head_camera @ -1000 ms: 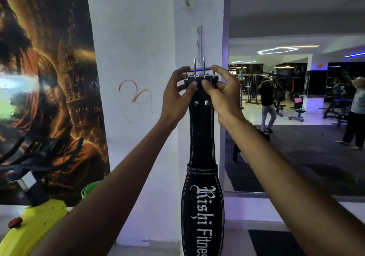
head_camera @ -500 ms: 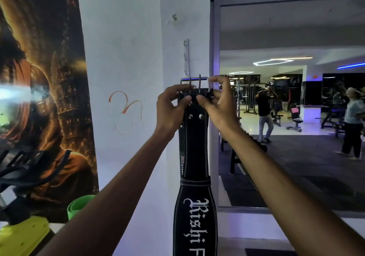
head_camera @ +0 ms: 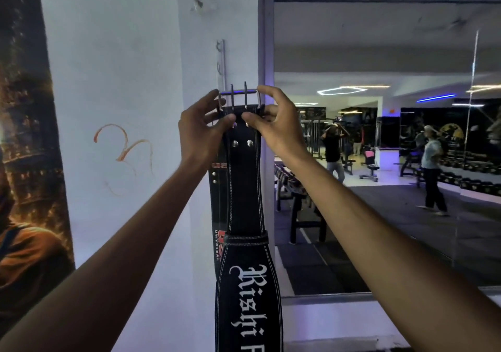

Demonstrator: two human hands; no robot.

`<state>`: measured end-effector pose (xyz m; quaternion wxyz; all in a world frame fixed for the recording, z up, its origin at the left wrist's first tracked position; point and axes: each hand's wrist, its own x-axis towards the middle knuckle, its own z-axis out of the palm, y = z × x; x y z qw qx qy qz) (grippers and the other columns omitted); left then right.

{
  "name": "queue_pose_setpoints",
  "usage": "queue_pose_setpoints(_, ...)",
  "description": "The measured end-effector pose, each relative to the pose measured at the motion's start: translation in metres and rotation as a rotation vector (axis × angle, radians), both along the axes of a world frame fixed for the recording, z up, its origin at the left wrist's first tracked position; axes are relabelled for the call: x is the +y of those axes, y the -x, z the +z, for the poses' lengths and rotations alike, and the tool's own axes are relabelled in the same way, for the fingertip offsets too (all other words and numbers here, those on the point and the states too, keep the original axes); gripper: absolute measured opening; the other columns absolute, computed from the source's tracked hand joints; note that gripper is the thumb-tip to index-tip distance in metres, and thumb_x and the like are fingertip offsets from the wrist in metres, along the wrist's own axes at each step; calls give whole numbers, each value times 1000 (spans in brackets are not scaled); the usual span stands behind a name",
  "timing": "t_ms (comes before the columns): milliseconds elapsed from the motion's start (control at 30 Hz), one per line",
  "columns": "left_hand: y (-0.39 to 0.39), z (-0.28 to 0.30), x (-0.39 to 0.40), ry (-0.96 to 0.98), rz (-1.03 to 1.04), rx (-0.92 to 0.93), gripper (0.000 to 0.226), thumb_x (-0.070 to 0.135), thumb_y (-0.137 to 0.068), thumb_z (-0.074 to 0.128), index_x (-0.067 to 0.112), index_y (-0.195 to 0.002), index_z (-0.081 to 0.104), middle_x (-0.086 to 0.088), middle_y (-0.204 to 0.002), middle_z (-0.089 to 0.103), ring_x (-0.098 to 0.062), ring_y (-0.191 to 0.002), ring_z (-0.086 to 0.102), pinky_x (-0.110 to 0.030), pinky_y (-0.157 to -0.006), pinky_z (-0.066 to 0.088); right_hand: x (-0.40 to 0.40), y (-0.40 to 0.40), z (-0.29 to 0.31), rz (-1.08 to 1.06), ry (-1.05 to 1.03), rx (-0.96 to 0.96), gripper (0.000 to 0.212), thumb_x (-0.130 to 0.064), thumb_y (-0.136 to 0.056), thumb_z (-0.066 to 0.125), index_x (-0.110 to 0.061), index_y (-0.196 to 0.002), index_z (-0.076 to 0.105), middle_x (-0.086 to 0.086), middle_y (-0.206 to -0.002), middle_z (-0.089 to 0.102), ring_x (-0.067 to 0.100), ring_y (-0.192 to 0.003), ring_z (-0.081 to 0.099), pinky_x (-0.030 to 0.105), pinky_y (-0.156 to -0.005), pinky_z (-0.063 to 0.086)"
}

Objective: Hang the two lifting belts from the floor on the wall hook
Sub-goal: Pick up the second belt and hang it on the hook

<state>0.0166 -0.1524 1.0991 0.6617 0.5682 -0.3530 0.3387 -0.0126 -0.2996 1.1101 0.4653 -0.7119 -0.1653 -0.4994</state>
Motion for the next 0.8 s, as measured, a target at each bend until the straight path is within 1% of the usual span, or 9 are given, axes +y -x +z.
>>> queue_pose_setpoints(67, -28, 5, -5, 14, -11, -3, 58, -2, -83, 75, 5, -138, 57, -2, -114, 71, 0, -87, 71, -18, -74, 57, -3, -27, 5, -27, -2, -29, 66, -35, -70, 81, -27, -130, 54, 15, -99, 71, 29, -91, 70, 48, -86, 58)
queue_pose_setpoints(100, -41, 8, -7, 18, -15, -3, 58, -2, -83, 75, 5, -138, 57, -2, -115, 71, 0, -87, 71, -18, -75, 58, -5, -40, 7, -42, -2, -40, 66, -33, -71, 82, -26, -131, 55, 15, -100, 71, 29, -91, 70, 48, -86, 58)
queue_pose_setpoints(167, -70, 14, -13, 24, -34, 1, 59, -2, -83, 75, 4, -139, 57, -5, -120, 71, -9, -93, 72, -22, -78, 60, -10, -67, 13, -67, -6, -48, 64, -27, -74, 82, -22, -131, 55, 15, -100, 71, 29, -91, 70, 48, -86, 58)
queue_pose_setpoints(233, -100, 20, -18, 21, -46, -1, 60, -1, -84, 76, 4, -140, 56, -7, -125, 70, -15, -100, 72, -24, -80, 60, -15, -94, 20, -85, -2, -47, 63, -25, -75, 82, -23, -132, 55, 14, -101, 72, 28, -91, 70, 47, -87, 58)
queue_pose_setpoints(467, -183, 39, -30, 16, -40, -30, 58, 3, -85, 76, 7, -140, 57, -4, -125, 70, -15, -106, 71, -17, -78, 58, -22, -172, 39, -107, -18, -64, 61, -23, -77, 81, -24, -133, 56, 18, -90, 73, 33, -84, 70, 46, -84, 58)
queue_pose_setpoints(567, -208, 46, -34, 16, -21, -37, 59, 5, -84, 76, 8, -139, 58, -3, -126, 71, -16, -108, 72, -23, -83, 60, -26, -194, 47, -92, -13, -58, 61, -21, -79, 80, -23, -134, 55, 6, -85, 71, 28, -86, 70, 37, -85, 58)
queue_pose_setpoints(600, -215, 48, -35, 21, -12, -42, 59, 5, -84, 77, 8, -139, 58, -4, -127, 71, -15, -107, 72, -25, -84, 60, -27, -201, 49, -83, -10, -64, 60, -20, -80, 80, -23, -135, 55, 5, -86, 71, 27, -86, 71, 35, -84, 58)
queue_pose_setpoints(733, -237, 55, -40, 23, 30, -41, 59, 7, -83, 77, 9, -139, 58, -4, -129, 70, -14, -108, 72, -32, -88, 62, -32, -228, 57, -52, -2, -78, 60, -17, -80, 79, -21, -134, 55, 15, -92, 74, 28, -85, 71, 33, -83, 58)
queue_pose_setpoints(800, -245, 58, -42, 18, 47, -43, 58, 6, -84, 77, 8, -139, 59, -4, -129, 70, -13, -106, 72, -28, -87, 62, -34, -239, 60, -52, -6, -83, 59, -18, -80, 80, -20, -134, 56, 18, -89, 73, 30, -84, 71, 33, -82, 57)
